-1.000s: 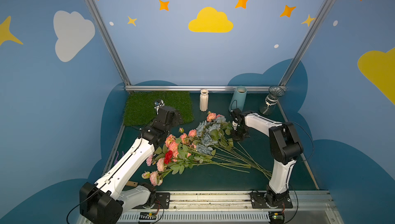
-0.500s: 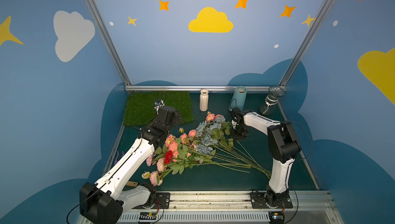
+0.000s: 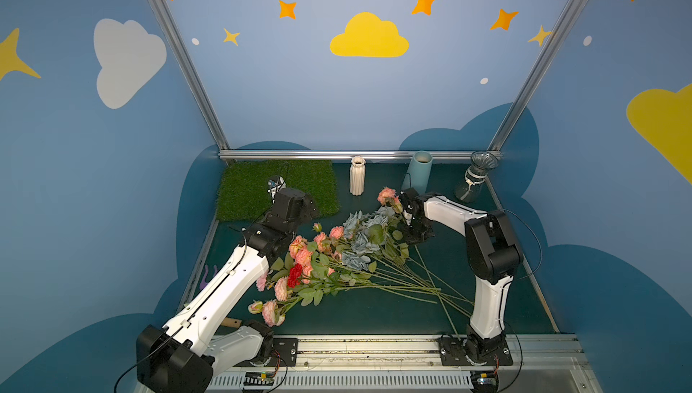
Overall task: Place the pink flowers into the vase
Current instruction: Pick up the flower at the center of the board.
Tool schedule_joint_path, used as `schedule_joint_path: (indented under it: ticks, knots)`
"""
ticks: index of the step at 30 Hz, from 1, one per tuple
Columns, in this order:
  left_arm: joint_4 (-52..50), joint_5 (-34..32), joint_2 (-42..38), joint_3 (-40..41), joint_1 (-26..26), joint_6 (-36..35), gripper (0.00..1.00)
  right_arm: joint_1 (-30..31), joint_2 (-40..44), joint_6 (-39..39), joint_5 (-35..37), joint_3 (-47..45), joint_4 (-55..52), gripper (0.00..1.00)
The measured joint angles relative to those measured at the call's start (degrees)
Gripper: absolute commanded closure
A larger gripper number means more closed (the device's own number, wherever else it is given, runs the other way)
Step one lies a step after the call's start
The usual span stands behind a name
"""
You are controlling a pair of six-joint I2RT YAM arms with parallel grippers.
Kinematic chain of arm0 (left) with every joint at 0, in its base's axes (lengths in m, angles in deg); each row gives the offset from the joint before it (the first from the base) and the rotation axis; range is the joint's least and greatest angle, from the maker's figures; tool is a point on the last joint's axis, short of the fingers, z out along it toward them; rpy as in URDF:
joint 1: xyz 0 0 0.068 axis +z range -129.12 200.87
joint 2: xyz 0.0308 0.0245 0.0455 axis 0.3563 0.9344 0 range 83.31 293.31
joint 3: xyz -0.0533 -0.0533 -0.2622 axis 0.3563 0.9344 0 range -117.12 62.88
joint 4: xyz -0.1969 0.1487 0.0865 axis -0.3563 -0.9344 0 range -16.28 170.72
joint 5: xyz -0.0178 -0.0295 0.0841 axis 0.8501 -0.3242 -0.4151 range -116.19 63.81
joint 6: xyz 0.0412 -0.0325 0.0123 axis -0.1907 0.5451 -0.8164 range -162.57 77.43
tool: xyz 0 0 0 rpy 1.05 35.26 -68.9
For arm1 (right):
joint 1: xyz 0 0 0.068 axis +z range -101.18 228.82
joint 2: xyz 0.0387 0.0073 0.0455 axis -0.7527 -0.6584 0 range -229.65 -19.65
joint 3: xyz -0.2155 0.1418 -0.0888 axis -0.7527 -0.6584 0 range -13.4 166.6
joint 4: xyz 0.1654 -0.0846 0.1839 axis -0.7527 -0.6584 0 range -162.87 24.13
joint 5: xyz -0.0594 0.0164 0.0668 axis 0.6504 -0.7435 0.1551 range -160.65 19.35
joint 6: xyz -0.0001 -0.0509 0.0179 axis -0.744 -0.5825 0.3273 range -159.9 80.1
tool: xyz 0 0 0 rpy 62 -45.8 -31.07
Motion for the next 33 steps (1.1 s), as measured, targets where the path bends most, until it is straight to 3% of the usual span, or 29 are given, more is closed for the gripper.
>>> schedule_joint_path:
  ticks: [17,27,33]
  knots:
    - [0.11,0.57,-0.04,0.0,0.0,0.94,0.0,1.55,2.05,-2.36,8.33,2.89,1.84,1.0]
    - [0.46,0.59,-0.26,0.33,-0.02,1.09,0.0,2.1,5.07,-6.54,9.16,5.97,8.33,1.0]
    - [0.5,0.68,-0.26,0.33,-0.2,1.07,0.0,2.27,11.13,-8.26,8.17,6.97,12.13,1.0]
